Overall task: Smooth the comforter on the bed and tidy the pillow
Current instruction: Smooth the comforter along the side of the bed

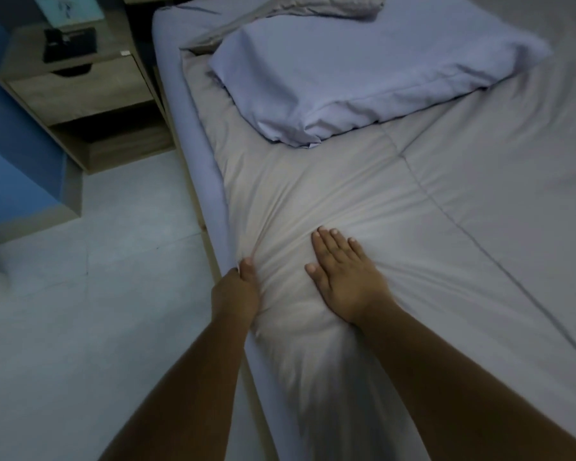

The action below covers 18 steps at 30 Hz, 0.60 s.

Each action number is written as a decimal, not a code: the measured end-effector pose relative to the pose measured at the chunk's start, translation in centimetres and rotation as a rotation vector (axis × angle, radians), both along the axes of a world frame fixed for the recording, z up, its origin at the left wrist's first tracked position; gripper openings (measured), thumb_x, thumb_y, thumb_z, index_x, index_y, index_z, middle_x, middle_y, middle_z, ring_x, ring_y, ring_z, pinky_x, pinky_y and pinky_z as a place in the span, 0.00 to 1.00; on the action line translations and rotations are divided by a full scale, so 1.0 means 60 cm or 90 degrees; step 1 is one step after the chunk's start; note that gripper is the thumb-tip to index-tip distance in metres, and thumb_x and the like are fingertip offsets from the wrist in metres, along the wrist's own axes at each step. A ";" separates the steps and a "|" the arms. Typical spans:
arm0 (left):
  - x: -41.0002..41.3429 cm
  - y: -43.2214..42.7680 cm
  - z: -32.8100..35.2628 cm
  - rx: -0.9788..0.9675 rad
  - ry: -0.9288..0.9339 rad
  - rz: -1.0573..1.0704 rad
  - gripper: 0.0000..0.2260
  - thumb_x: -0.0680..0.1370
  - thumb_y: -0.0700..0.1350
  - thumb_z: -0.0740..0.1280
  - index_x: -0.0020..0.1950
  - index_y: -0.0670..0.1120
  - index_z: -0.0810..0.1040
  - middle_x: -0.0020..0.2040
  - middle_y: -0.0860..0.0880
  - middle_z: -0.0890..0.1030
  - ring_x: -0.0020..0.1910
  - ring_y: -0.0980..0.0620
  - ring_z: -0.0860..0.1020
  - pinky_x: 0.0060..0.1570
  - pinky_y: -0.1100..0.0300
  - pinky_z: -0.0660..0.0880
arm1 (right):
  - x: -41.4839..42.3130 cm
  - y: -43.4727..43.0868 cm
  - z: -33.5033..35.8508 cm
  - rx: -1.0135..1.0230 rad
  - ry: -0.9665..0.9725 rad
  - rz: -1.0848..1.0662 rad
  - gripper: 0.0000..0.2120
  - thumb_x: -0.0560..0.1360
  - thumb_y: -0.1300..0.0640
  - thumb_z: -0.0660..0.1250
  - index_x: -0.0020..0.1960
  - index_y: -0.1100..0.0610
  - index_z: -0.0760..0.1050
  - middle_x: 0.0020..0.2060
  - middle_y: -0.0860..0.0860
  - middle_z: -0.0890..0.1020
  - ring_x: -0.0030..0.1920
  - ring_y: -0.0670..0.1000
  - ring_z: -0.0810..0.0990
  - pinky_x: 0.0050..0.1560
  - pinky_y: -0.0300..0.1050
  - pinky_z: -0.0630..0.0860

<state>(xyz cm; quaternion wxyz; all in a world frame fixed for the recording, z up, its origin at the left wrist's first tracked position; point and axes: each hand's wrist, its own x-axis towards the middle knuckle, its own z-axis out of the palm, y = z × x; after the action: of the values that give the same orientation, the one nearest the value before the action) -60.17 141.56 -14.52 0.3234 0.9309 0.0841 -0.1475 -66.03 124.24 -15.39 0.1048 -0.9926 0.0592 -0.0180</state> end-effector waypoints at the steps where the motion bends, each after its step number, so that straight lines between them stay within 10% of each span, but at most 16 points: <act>1: 0.001 -0.004 -0.002 0.012 0.010 -0.005 0.27 0.82 0.56 0.48 0.63 0.35 0.74 0.63 0.33 0.75 0.63 0.37 0.73 0.63 0.51 0.68 | -0.002 -0.003 -0.002 0.009 0.003 0.005 0.36 0.78 0.39 0.33 0.73 0.58 0.64 0.71 0.54 0.69 0.72 0.54 0.66 0.72 0.52 0.57; 13: 0.275 -0.060 0.034 -0.349 0.097 0.251 0.56 0.58 0.82 0.50 0.72 0.41 0.67 0.71 0.39 0.70 0.68 0.41 0.71 0.70 0.46 0.65 | 0.171 -0.015 0.019 0.029 -0.087 -0.100 0.30 0.77 0.43 0.49 0.70 0.62 0.67 0.69 0.58 0.71 0.70 0.57 0.69 0.72 0.52 0.59; 18: 0.385 -0.069 0.042 -0.161 0.017 0.009 0.31 0.79 0.61 0.54 0.72 0.38 0.65 0.71 0.37 0.69 0.69 0.39 0.69 0.70 0.51 0.64 | 0.301 -0.011 0.022 0.023 -0.043 -0.034 0.37 0.77 0.37 0.37 0.74 0.60 0.60 0.74 0.56 0.64 0.74 0.56 0.61 0.73 0.50 0.49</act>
<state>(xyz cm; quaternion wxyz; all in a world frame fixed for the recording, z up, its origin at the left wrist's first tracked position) -37.10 137.41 -12.01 0.4378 0.8801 0.0761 -0.1672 -48.00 123.61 -14.06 0.1241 -0.9874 0.0824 -0.0529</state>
